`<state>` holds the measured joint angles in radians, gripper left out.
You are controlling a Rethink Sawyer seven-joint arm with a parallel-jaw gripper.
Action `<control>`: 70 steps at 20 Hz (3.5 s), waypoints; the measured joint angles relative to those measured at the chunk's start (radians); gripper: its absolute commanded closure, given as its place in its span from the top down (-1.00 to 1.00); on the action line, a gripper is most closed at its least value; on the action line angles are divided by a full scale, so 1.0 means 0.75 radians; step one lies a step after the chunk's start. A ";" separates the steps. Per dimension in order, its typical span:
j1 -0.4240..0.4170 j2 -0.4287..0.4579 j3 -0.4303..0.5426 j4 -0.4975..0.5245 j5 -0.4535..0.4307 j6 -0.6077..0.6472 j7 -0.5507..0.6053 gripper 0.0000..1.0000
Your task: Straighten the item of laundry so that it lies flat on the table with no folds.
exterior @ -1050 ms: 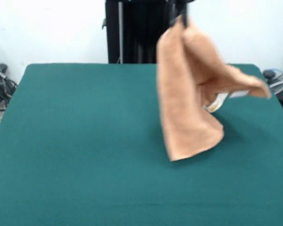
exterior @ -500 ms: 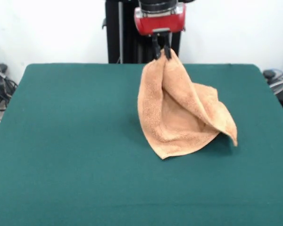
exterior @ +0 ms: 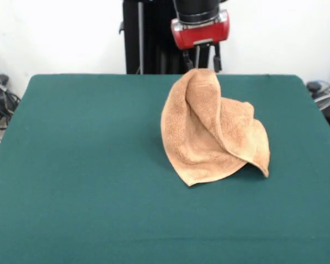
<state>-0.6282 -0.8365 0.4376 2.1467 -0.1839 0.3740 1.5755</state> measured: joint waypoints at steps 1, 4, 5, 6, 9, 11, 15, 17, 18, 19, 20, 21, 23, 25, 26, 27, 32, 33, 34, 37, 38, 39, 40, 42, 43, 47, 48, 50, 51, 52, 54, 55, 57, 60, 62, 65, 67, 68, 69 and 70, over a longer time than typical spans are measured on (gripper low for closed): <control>0.000 0.000 0.001 0.000 -0.007 0.000 0.000 1.00; 0.000 0.000 0.001 0.000 -0.027 0.000 0.000 1.00; 0.000 0.000 0.001 0.000 -0.031 0.000 0.000 1.00; 0.000 0.000 0.001 0.000 -0.041 0.000 0.000 1.00; 0.000 0.000 0.001 0.000 -0.056 0.000 0.000 1.00; 0.000 -0.002 0.001 0.000 -0.056 0.000 0.000 1.00; 0.011 -0.043 0.001 0.007 -0.055 0.001 0.000 1.00; 0.027 -0.102 0.001 0.021 -0.039 0.008 0.000 1.00; 0.034 -0.133 0.002 0.027 -0.027 0.015 0.000 1.00; 0.041 -0.160 0.003 0.033 -0.013 0.022 0.000 1.00; 0.050 -0.196 0.005 0.043 0.009 0.034 0.000 1.00; 0.059 -0.231 0.006 0.052 0.031 0.046 0.000 1.00; 0.084 -0.304 0.008 0.066 0.081 0.079 0.000 1.00; 0.120 -0.390 0.012 0.076 0.142 0.135 0.000 1.00; 0.134 -0.419 0.013 0.079 0.164 0.159 0.000 1.00; 0.140 -0.430 0.013 0.079 0.171 0.168 0.000 1.00; 0.207 -0.520 0.014 0.078 0.229 0.246 0.000 1.00; 0.220 -0.526 0.013 0.078 0.231 0.249 0.000 1.00; 0.232 -0.523 0.011 0.075 0.228 0.248 0.000 1.00; 0.303 -0.458 -0.018 0.057 0.180 0.222 0.000 1.00; 0.317 -0.437 -0.025 0.053 0.166 0.211 0.000 1.00; 0.327 -0.414 -0.030 0.051 0.155 0.194 0.000 1.00; 0.338 -0.390 -0.034 0.048 0.144 0.178 0.000 1.00; 0.345 -0.350 -0.034 0.047 0.131 0.148 0.000 1.00; 0.349 -0.325 -0.034 0.047 0.124 0.129 0.000 1.00; 0.347 -0.197 -0.035 0.026 0.112 0.055 0.000 1.00; 0.347 -0.153 -0.036 0.016 0.112 0.033 0.000 1.00; 0.345 -0.095 -0.036 0.000 0.112 0.004 0.000 1.00; 0.344 -0.058 -0.036 -0.010 0.112 -0.014 0.000 1.00; 0.342 -0.023 -0.036 -0.020 0.112 -0.030 0.000 1.00; 0.337 0.049 -0.036 -0.041 0.113 -0.063 0.000 1.00; 0.334 0.088 -0.036 -0.052 0.113 -0.080 0.000 1.00; 0.330 0.144 -0.037 -0.064 0.113 -0.106 0.000 1.00; 0.329 0.213 -0.040 -0.071 0.108 -0.128 0.000 1.00; 0.329 0.233 -0.043 -0.074 0.102 -0.128 0.000 1.00; 0.332 0.263 -0.060 -0.079 0.088 -0.128 0.000 1.00; 0.342 0.267 -0.087 -0.082 0.069 -0.132 0.000 1.00; 0.360 0.263 -0.122 -0.087 0.046 -0.140 0.000 1.00; 0.368 0.259 -0.136 -0.089 0.037 -0.143 0.000 1.00; 0.378 0.253 -0.153 -0.091 0.028 -0.146 0.000 1.00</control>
<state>-0.3450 -0.6465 0.3227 2.0787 -0.1630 0.2644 1.5755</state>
